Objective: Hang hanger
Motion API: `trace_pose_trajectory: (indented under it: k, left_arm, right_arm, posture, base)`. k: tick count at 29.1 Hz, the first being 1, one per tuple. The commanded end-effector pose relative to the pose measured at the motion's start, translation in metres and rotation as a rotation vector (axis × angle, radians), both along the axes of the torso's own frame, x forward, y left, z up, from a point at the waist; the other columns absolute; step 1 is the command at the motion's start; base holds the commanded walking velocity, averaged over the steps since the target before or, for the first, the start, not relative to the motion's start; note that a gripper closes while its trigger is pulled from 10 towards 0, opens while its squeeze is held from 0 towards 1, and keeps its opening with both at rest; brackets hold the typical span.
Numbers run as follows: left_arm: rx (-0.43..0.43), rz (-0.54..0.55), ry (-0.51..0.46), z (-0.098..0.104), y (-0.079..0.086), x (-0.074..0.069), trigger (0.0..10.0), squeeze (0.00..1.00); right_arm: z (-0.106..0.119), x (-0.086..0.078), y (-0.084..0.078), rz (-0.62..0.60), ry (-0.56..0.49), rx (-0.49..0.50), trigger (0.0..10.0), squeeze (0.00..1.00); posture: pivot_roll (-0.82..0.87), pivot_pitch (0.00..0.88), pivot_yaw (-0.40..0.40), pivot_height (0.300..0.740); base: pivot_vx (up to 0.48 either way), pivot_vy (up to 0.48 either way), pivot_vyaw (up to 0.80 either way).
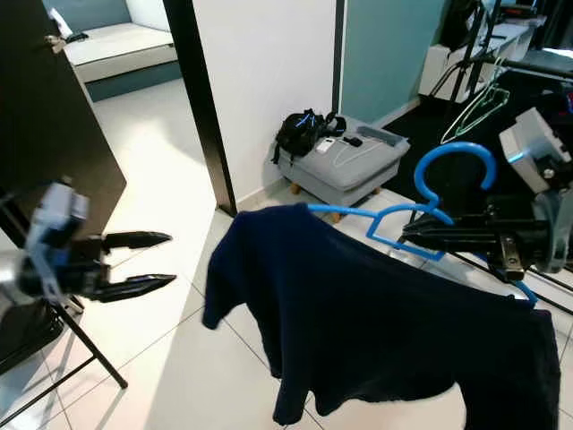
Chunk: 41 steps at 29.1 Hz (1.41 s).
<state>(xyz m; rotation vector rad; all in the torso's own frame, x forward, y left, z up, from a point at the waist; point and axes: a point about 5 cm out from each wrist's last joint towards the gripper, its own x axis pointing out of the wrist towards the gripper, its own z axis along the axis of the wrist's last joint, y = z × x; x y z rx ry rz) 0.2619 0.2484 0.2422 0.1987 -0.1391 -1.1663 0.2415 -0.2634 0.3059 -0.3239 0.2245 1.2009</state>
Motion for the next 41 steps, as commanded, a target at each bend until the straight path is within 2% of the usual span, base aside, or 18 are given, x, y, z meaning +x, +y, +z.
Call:
trace_pose_trajectory:
  k: [1,2,3,4,5,6,7,10,11,13,17,19,26,31,36,41]
  left_arm:
    - [-0.053,-0.044,-0.12,0.037,0.006,-0.008,10.0,1.0]
    - [-0.053,-0.044,-0.12,0.037,0.006,-0.008,10.0,1.0]
    - [-0.077,-0.057,-0.173,0.05,0.006,-0.011,10.0,1.0]
    - [-0.087,-0.136,-0.232,0.061,-0.011,-0.012,10.0,0.0]
    - [-0.087,-0.136,-0.232,0.061,-0.011,-0.012,10.0,0.0]
    - [-0.082,-0.165,-0.251,0.063,-0.021,-0.011,10.0,0.0]
    - [-0.082,-0.165,-0.251,0.063,-0.021,-0.011,10.0,0.0]
    - [-0.084,-0.206,-0.255,0.06,-0.052,-0.001,10.0,0.0]
    - [-0.084,-0.206,-0.255,0.06,-0.052,-0.001,10.0,0.0]
    - [-0.07,-0.231,-0.213,0.05,-0.069,0.003,10.0,0.0]
    - [-0.071,-0.222,-0.146,0.042,-0.08,0.007,10.0,0.0]
    - [-0.033,-0.183,-0.037,0.022,-0.092,0.015,10.0,0.0]
    - [-0.001,-0.087,0.069,0.008,-0.093,0.025,10.0,0.0]
    - [0.02,-0.074,0.094,0.005,-0.096,0.027,10.0,0.0]
    - [0.082,-0.072,0.156,-0.007,-0.103,0.024,10.0,0.0]
    - [0.089,-0.093,0.168,-0.01,-0.109,0.021,10.0,0.0]
  right_arm:
    - [-0.004,0.0,0.001,0.02,0.003,-0.045,10.0,0.0]
    - [-0.004,0.0,0.001,0.02,0.003,-0.045,10.0,0.0]
    - [-0.006,0.001,0.002,0.026,0.01,-0.056,10.0,0.0]
    - [-0.009,0.001,0.009,0.063,0.021,-0.061,10.0,0.0]
    - [-0.009,0.001,0.009,0.063,0.021,-0.061,10.0,0.0]
    - [-0.01,0.001,0.012,0.082,0.024,-0.061,10.0,0.0]
    - [-0.01,0.001,0.012,0.082,0.024,-0.061,10.0,0.0]
    - [-0.014,0.001,0.02,0.13,0.033,-0.072,10.0,0.0]
    - [-0.014,0.001,0.02,0.13,0.033,-0.072,10.0,0.0]
    - [-0.014,0.001,0.023,0.146,0.031,-0.077,10.0,0.0]
    - [-0.014,0.001,0.025,0.155,0.025,-0.084,10.0,0.0]
    - [-0.015,0.002,0.025,0.16,0.02,-0.106,10.0,0.0]
    - [-0.016,0.002,0.027,0.168,0.017,-0.108,10.0,0.0]
    - [-0.016,0.002,0.029,0.175,0.014,-0.106,10.0,0.0]
    - [-0.015,0.003,0.032,0.184,0.004,-0.1,10.0,0.0]
    - [-0.015,0.004,0.032,0.186,0.001,-0.101,10.0,0.0]
  posture:
    - [-0.05,0.0,0.008,0.735]
    - [-0.05,0.0,0.008,0.735]
    - [-0.05,0.0,0.008,0.735]
    - [-0.05,0.0,0.009,0.735]
    - [-0.05,0.0,0.009,0.735]
    - [-0.05,0.0,0.009,0.735]
    - [-0.05,0.0,0.009,0.735]
    - [-0.05,0.0,0.01,0.735]
    - [-0.05,0.0,0.01,0.735]
    - [-0.05,0.0,0.014,0.735]
    - [-0.06,0.0,0.017,0.735]
    - [-0.06,0.0,0.019,0.735]
    - [-0.05,0.0,0.024,0.735]
    - [-0.05,0.0,0.027,0.735]
    - [-0.05,0.0,0.027,0.735]
    - [-0.05,0.0,0.025,0.735]
  base:
    - [0.0,0.0,0.0]
    - [0.0,0.0,0.0]
    - [0.0,0.0,0.0]
    - [0.0,0.0,0.0]
    - [0.0,0.0,0.0]
    - [0.0,0.0,0.0]
    - [0.0,0.0,0.0]
    - [0.0,0.0,0.0]
    - [0.0,0.0,0.0]
    - [0.0,0.0,0.0]
    - [0.0,0.0,0.0]
    - [0.0,0.0,0.0]
    - [0.0,0.0,0.0]
    - [0.0,0.0,0.0]
    - [0.0,0.0,0.0]
    - [0.0,0.0,0.0]
